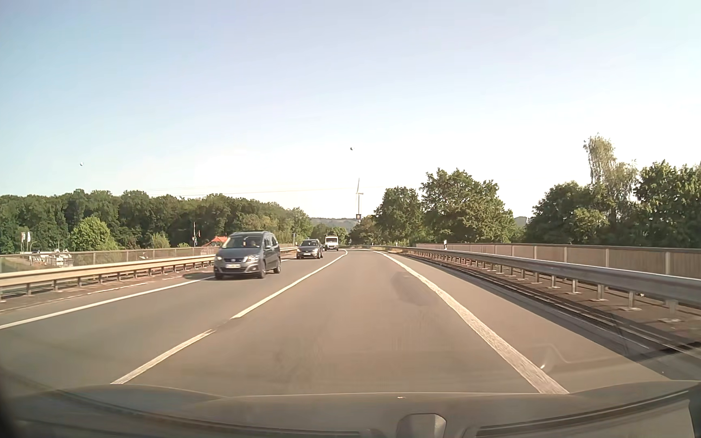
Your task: Follow the waypoints while adhering to traffic rules and regulations
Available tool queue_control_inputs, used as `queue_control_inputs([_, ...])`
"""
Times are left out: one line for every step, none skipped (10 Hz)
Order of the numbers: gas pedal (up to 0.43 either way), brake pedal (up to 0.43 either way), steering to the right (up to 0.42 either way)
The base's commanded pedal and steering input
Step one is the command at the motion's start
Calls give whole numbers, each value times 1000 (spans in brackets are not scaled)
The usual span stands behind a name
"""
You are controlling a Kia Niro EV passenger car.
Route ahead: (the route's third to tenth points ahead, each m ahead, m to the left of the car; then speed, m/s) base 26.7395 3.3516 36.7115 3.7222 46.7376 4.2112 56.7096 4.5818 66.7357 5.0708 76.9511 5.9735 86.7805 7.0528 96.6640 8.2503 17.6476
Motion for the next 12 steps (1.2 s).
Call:
queue_control_inputs([189,6,-7])
queue_control_inputs([197,6,-8])
queue_control_inputs([197,6,-8])
queue_control_inputs([209,6,-8])
queue_control_inputs([209,6,-8])
queue_control_inputs([220,6,-6])
queue_control_inputs([228,6,-4])
queue_control_inputs([228,6,-4])
queue_control_inputs([228,6,-4])
queue_control_inputs([228,6,-4])
queue_control_inputs([228,6,-3])
queue_control_inputs([228,6,-3])
